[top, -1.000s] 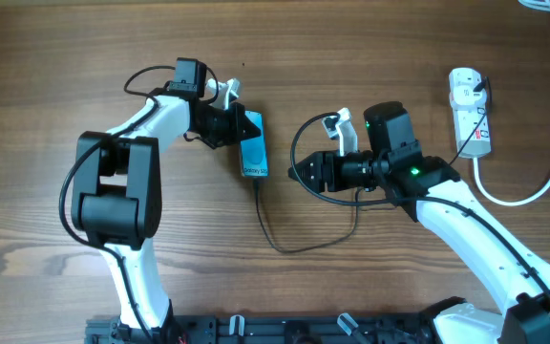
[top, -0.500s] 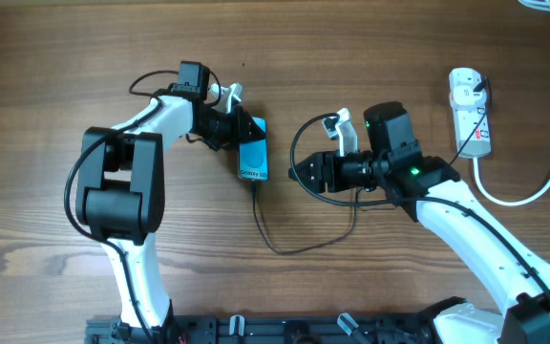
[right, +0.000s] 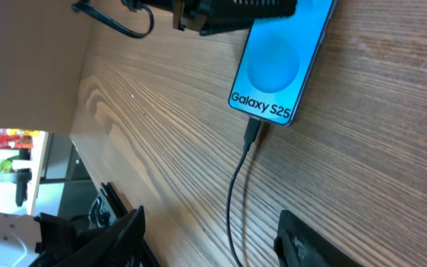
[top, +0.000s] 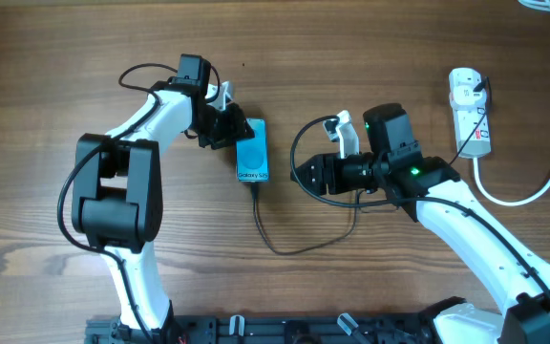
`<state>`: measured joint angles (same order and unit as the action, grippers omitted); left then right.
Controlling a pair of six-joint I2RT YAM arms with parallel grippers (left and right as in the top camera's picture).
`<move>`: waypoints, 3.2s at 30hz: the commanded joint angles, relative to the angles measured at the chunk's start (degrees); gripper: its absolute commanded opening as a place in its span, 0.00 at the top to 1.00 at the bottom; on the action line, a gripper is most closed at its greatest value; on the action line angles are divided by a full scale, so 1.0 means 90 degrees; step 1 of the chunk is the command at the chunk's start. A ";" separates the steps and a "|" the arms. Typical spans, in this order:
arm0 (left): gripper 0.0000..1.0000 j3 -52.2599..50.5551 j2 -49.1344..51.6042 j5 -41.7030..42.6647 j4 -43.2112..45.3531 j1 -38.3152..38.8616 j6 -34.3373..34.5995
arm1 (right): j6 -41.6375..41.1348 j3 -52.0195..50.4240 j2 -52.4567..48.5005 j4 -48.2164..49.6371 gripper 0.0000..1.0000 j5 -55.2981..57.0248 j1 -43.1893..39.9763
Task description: Plug charger to phone and switch on socket
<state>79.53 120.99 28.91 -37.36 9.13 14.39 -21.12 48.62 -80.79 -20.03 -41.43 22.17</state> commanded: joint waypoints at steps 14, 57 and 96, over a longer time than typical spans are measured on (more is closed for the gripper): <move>0.56 -0.0221 -0.1428 -0.2676 -0.0991 -0.0044 0.0165 | 0.0177 0.0061 -0.0034 -0.0073 0.46 0.0175 0.0015; 0.00 -0.0197 -0.5552 -0.2674 -0.2120 -0.0044 0.0165 | 0.1013 0.4415 -0.0124 -0.4046 0.96 0.1824 -0.4301; 0.00 -0.0199 -0.5552 -0.2674 -0.2120 -0.0044 0.0165 | 0.0967 0.5867 -0.4624 -0.3721 0.96 0.2603 -0.5853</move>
<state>77.47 71.24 5.56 -56.60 8.99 15.97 -11.51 102.41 -120.03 -54.61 -19.46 -30.22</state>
